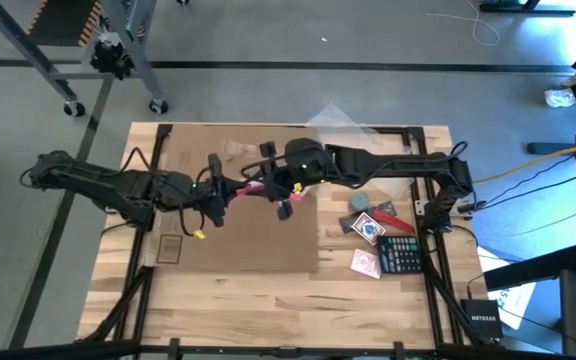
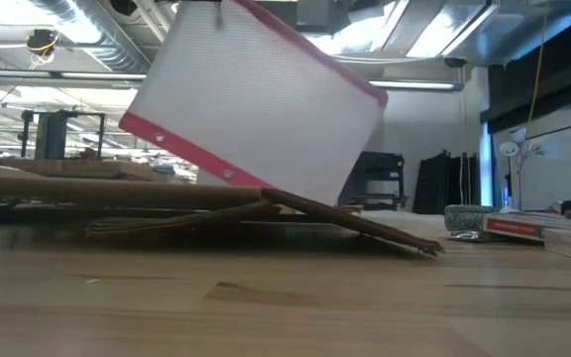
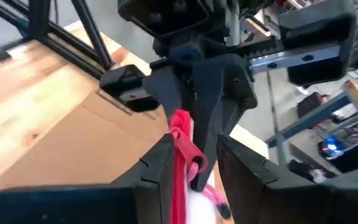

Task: Unpack boxes
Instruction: Open the white pouch

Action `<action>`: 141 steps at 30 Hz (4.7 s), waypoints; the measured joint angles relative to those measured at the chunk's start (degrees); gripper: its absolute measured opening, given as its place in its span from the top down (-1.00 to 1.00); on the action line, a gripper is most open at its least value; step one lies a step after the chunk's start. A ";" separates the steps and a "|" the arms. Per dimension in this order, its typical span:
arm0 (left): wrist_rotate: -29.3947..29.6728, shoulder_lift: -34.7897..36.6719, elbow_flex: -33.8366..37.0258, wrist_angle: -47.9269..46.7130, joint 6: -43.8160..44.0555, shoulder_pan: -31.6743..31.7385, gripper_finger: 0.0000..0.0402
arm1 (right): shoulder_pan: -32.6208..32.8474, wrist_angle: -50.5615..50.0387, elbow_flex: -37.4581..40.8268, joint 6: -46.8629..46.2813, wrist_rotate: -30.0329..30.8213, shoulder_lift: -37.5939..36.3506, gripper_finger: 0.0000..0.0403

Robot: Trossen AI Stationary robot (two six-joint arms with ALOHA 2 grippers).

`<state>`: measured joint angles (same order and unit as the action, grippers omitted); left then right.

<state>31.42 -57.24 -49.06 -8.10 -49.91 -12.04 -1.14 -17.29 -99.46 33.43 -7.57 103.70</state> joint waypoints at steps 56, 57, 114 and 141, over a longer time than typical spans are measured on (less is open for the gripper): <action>-4.28 2.08 0.07 -3.41 19.65 -1.63 0.99 | 4.36 -7.94 -0.13 11.20 20.84 0.28 0.52; -4.29 1.97 0.07 -3.36 19.60 -1.63 0.99 | 4.48 -7.84 -0.13 10.69 19.84 0.28 0.46; -2.08 -13.33 0.02 -18.88 25.44 -5.69 0.99 | 6.35 -27.12 0.44 -22.08 13.88 2.47 1.00; -0.57 -21.04 0.04 -19.17 22.71 -10.82 0.99 | 7.87 27.30 21.51 18.32 14.43 11.69 0.34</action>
<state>30.84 -78.28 -49.01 -27.27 -27.20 -22.86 6.73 10.01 -77.95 51.75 6.86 115.39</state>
